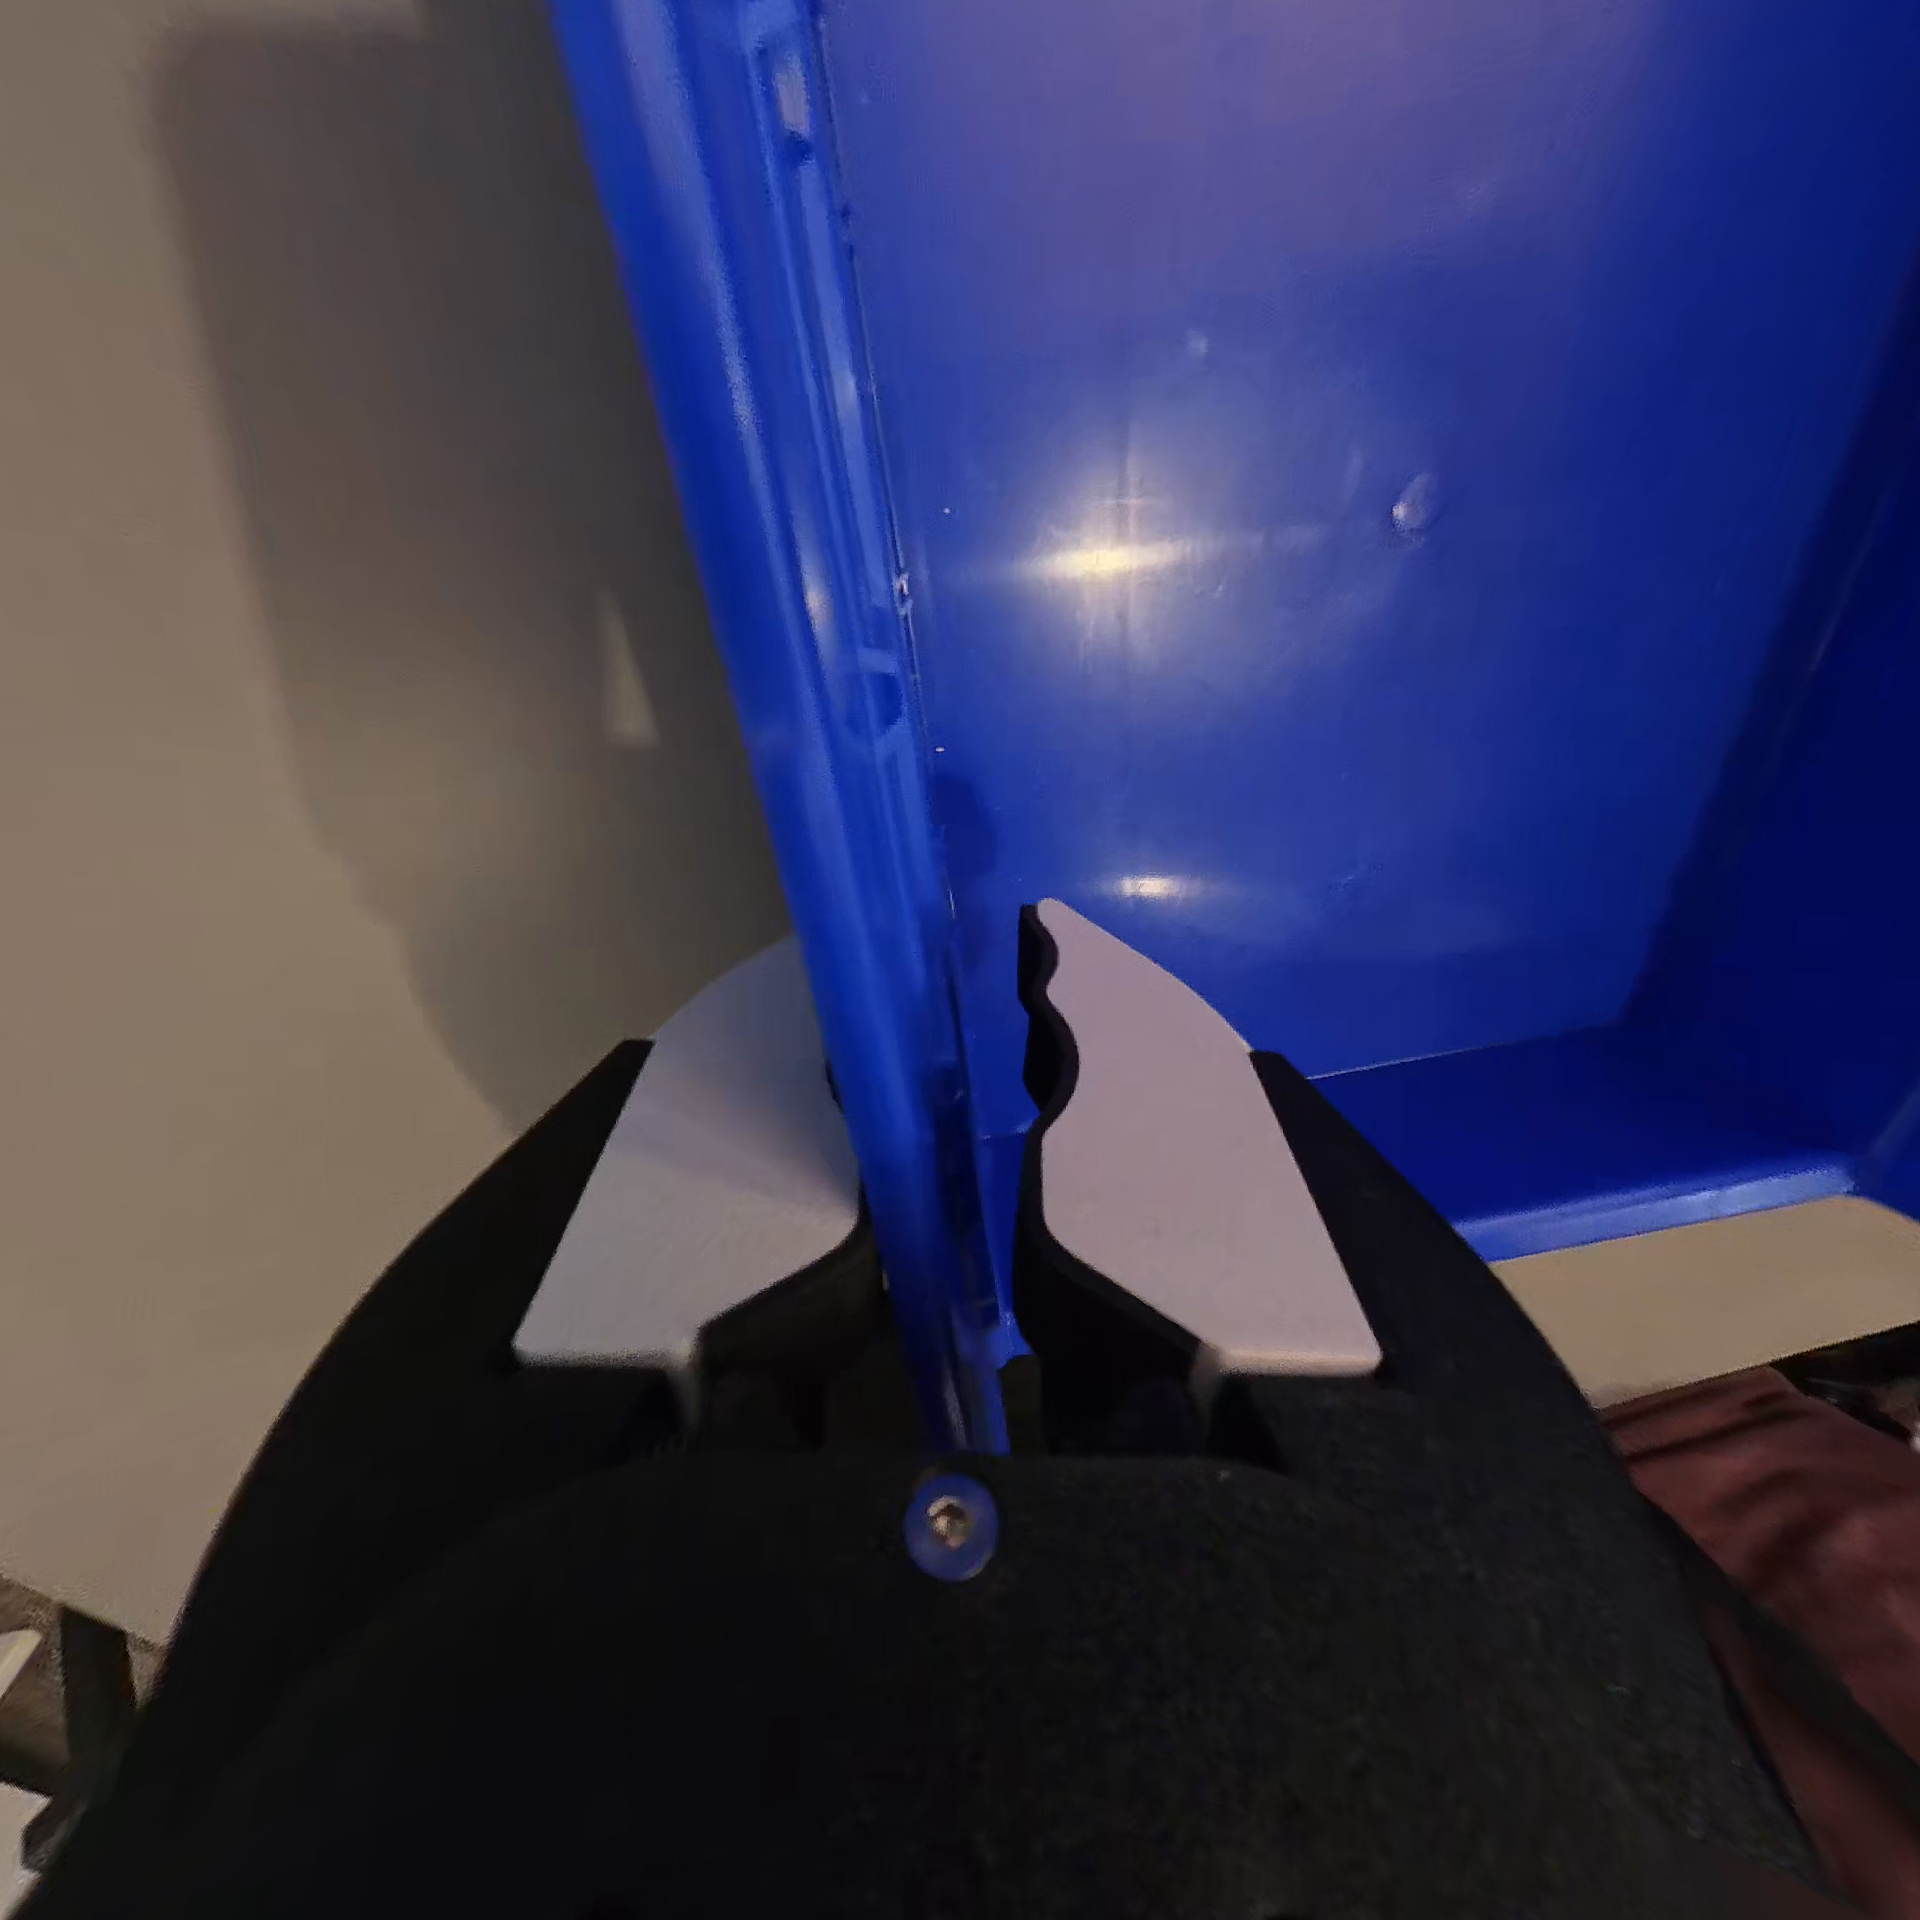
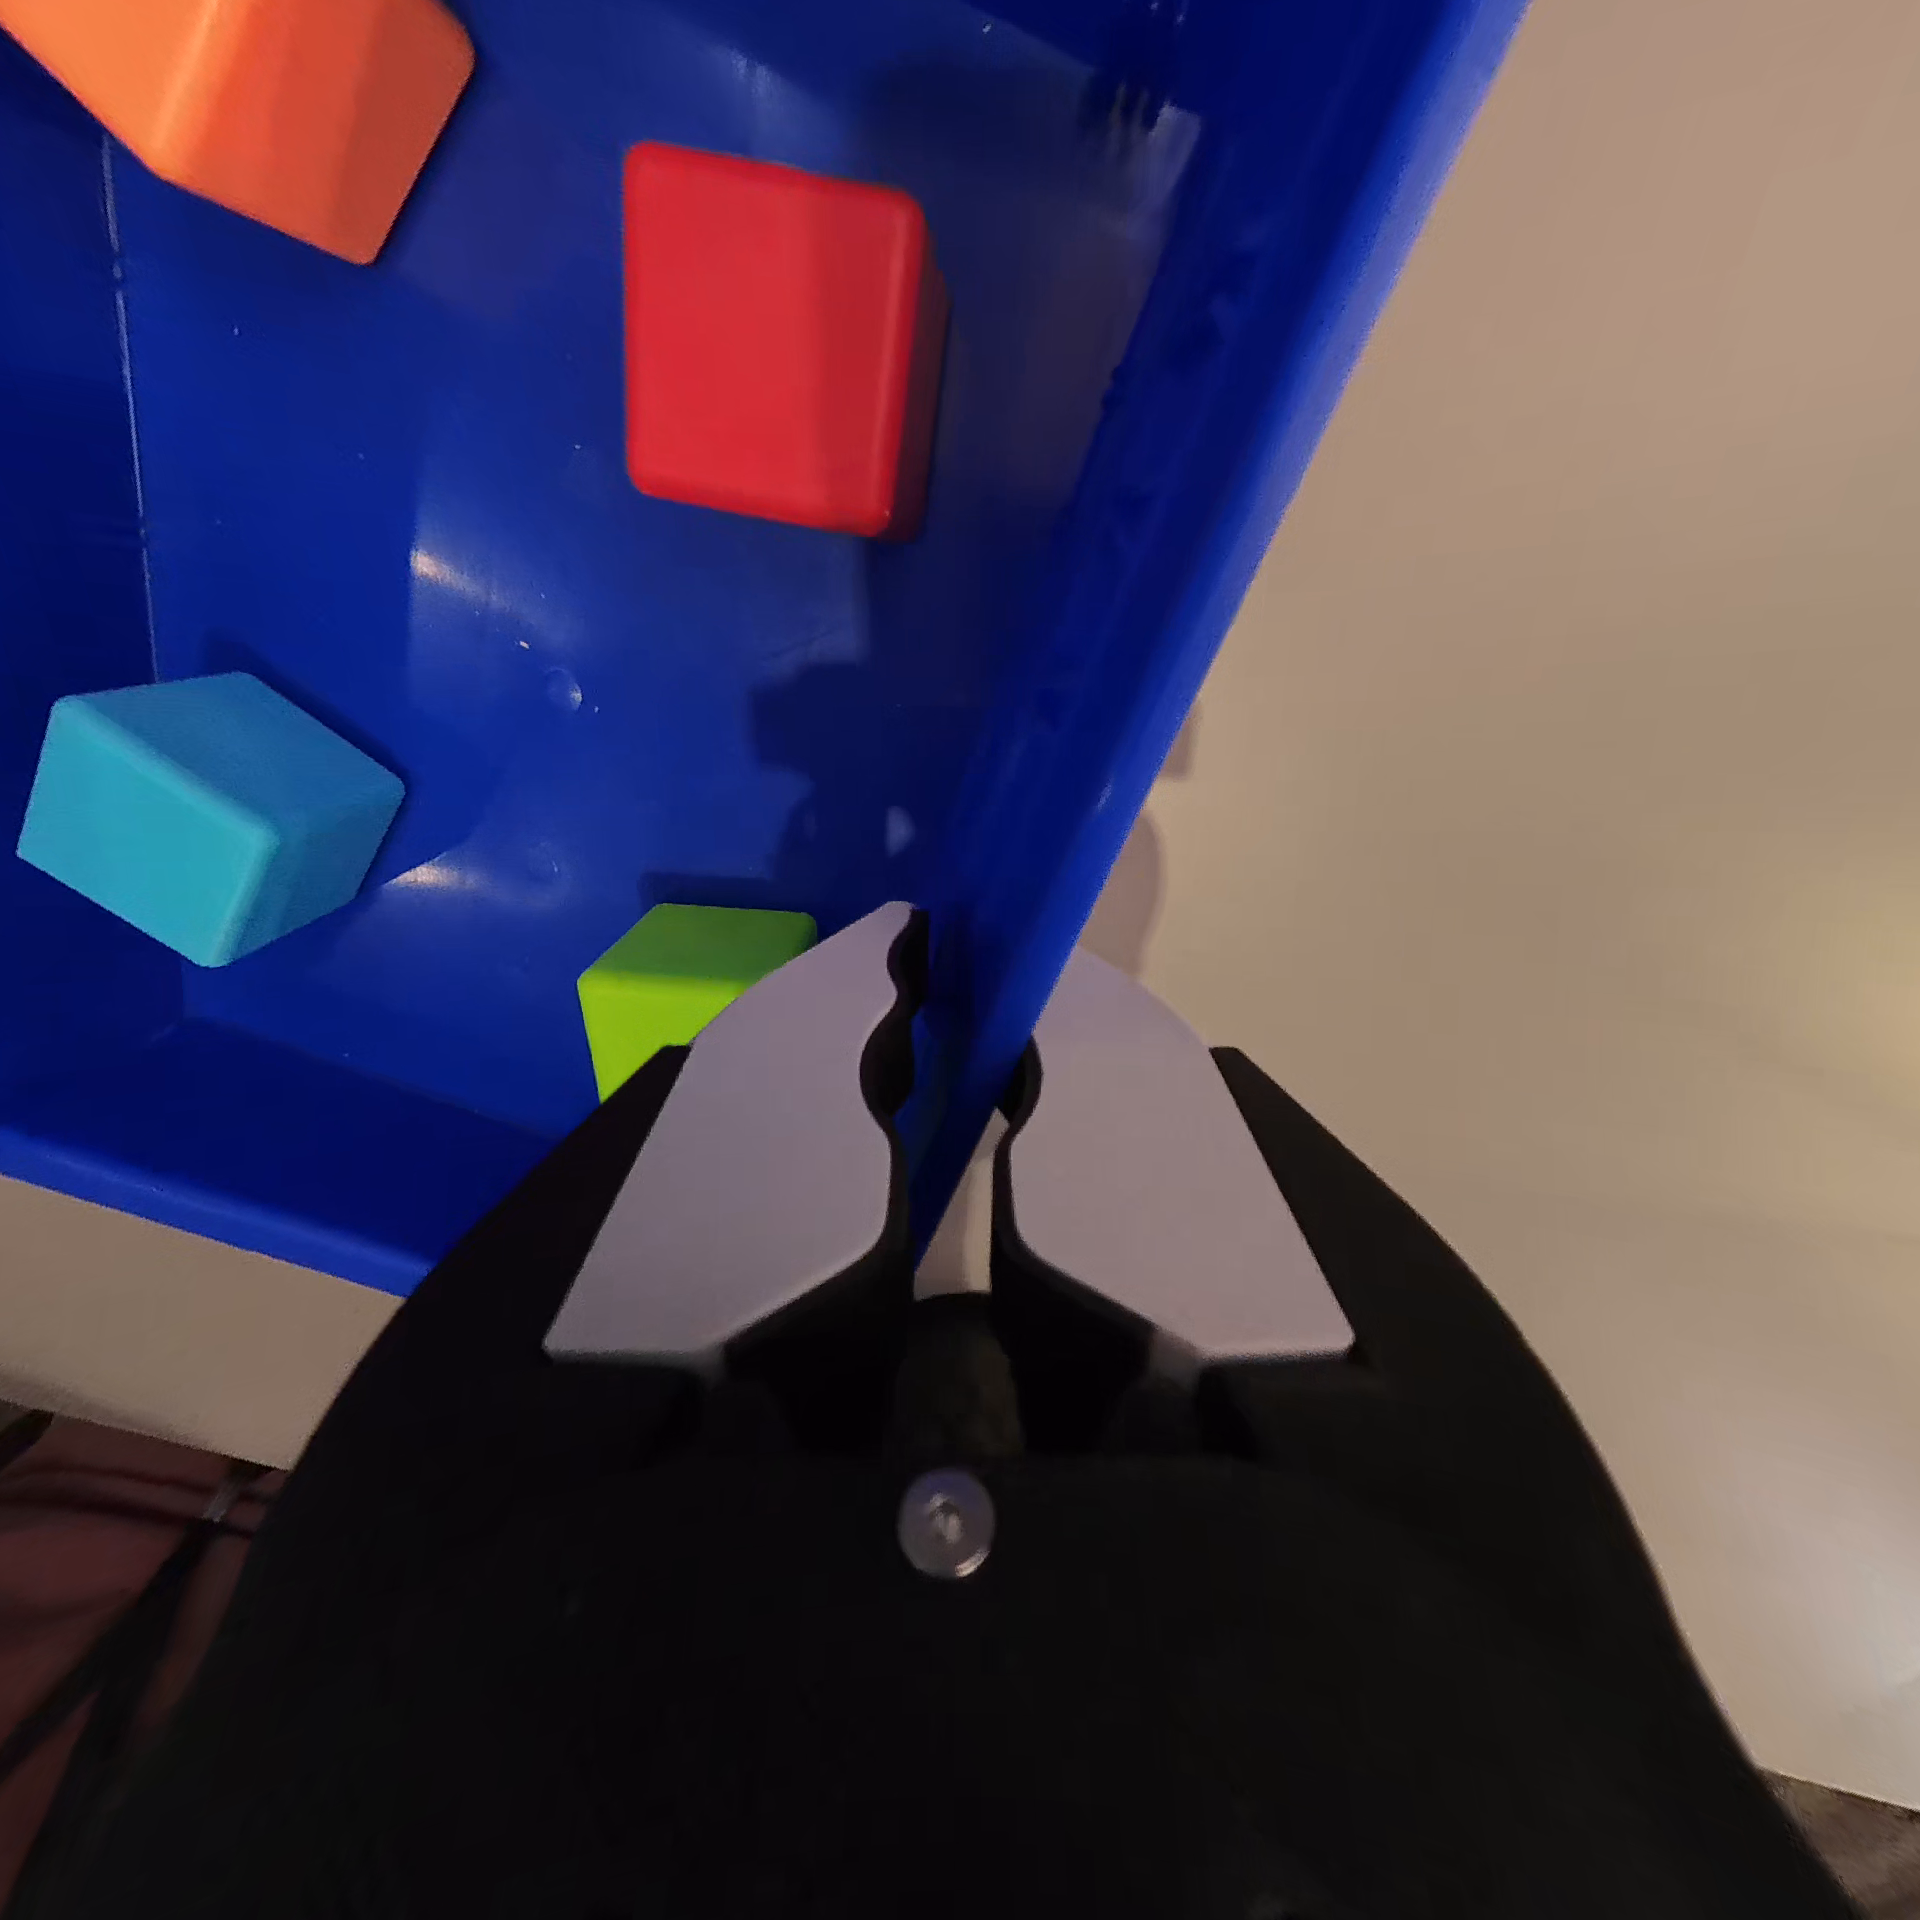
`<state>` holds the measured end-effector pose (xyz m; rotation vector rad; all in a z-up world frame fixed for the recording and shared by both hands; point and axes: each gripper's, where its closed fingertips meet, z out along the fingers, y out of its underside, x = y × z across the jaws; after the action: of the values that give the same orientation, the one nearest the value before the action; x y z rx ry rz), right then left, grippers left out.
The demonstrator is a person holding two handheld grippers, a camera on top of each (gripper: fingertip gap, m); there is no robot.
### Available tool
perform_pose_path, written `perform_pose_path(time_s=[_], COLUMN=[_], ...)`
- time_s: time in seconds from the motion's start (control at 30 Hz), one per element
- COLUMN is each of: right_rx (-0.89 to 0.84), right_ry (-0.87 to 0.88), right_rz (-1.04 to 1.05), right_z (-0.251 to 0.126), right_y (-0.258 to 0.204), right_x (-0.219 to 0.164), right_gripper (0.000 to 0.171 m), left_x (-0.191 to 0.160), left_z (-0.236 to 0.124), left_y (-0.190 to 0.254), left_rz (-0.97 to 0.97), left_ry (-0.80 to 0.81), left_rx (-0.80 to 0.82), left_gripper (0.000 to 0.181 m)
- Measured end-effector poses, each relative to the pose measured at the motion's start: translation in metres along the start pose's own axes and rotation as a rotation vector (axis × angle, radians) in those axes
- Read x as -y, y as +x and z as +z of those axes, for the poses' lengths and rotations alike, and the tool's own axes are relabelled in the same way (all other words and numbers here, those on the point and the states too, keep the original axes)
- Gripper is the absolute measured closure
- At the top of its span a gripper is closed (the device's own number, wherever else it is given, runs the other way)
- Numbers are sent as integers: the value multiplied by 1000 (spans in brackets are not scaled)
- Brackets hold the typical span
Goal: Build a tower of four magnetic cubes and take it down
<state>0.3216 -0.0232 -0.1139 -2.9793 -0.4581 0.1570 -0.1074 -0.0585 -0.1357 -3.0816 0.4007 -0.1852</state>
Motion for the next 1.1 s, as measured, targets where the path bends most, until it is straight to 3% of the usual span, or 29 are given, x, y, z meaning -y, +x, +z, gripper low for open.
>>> perform_pose_path(time_s=[0.13,0.4,0.53,0.67,0.83,0.9,1.1], right_rx=[9,0,-47,-36,-20,20,62], right_ry=[-34,-37,-15,0,-60,-61,-84], right_rz=[-47,-74,-80,-48,20,35,37], right_z=[1,9,12,15,31,31,31], right_y=[-9,0,4,5,6,1,1], right_x=[-5,2,8,11,4,3,3], right_gripper=[156,155,152,151,148,160,163], left_x=[-8,-18,-4,10,44,50,52], left_z=[5,1,-28,-83,-181,-210,-236], left_y=[26,35,25,19,13,11,21], left_rz=[25,70,39,67,117,159,292], left_ry=[-46,-72,70,314,854,1032,1232], left_rx=[-72,-130,-169,-225,-171,-107,28], left_gripper=[156,148,144,141,142,142,140])
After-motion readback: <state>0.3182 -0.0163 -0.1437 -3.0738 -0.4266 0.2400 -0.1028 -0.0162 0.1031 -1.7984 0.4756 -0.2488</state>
